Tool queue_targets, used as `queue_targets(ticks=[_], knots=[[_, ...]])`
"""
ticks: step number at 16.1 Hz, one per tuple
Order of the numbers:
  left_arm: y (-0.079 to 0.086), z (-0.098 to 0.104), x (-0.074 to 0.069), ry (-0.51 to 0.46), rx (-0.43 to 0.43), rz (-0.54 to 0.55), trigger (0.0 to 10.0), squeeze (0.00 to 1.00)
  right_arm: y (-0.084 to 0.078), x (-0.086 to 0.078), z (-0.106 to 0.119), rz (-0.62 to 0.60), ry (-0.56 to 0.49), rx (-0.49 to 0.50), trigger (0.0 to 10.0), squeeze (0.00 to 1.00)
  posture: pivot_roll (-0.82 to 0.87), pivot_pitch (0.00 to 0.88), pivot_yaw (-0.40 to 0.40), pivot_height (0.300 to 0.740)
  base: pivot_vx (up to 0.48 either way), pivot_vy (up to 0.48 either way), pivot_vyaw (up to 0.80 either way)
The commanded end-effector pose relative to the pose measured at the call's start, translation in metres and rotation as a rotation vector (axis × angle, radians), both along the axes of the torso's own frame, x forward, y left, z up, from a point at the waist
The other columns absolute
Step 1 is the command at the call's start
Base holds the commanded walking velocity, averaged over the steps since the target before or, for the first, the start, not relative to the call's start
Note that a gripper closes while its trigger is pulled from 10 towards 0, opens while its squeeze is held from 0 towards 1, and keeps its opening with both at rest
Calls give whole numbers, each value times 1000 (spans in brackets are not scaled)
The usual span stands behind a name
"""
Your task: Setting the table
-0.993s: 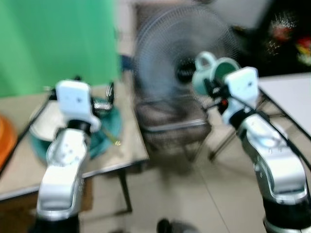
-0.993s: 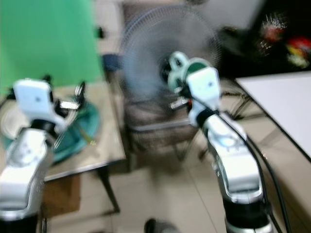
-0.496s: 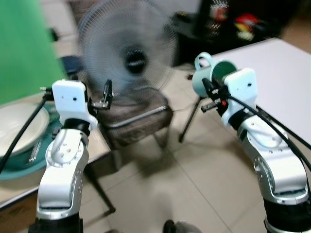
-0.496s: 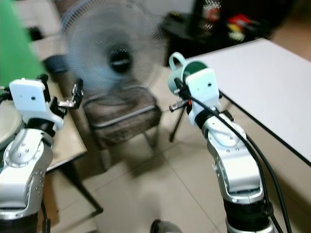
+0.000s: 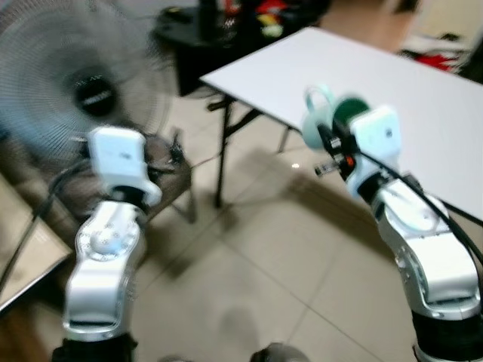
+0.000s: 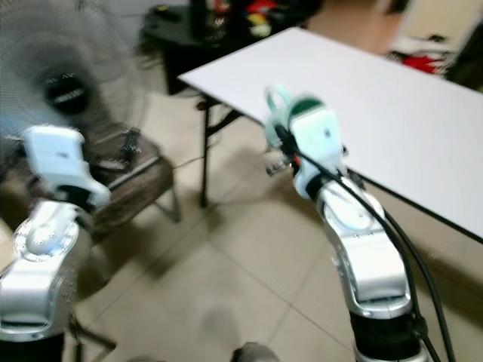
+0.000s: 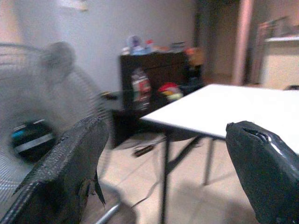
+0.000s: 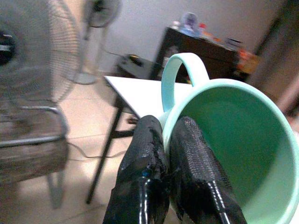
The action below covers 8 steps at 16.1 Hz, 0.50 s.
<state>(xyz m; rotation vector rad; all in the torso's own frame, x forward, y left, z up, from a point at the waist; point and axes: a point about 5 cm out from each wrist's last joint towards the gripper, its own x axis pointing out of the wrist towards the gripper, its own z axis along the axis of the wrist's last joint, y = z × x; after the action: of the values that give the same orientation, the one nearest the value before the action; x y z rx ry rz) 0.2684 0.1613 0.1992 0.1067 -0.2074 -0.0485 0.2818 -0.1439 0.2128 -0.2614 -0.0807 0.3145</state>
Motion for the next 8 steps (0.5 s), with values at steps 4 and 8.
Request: queue_targets(ticks=[4, 8], knots=[[8, -3, -4, 20, 43, 26, 10000, 0, 0, -4, -2, -38, 21, 64, 10000, 0, 5, 63, -39, 740, 0, 0, -200], [10, -7, -7, 55, 85, -17, 10000, 0, 6, -14, -27, -67, 90, 50, 10000, 0, 24, 57, -13, 740, 299, 0, 0]])
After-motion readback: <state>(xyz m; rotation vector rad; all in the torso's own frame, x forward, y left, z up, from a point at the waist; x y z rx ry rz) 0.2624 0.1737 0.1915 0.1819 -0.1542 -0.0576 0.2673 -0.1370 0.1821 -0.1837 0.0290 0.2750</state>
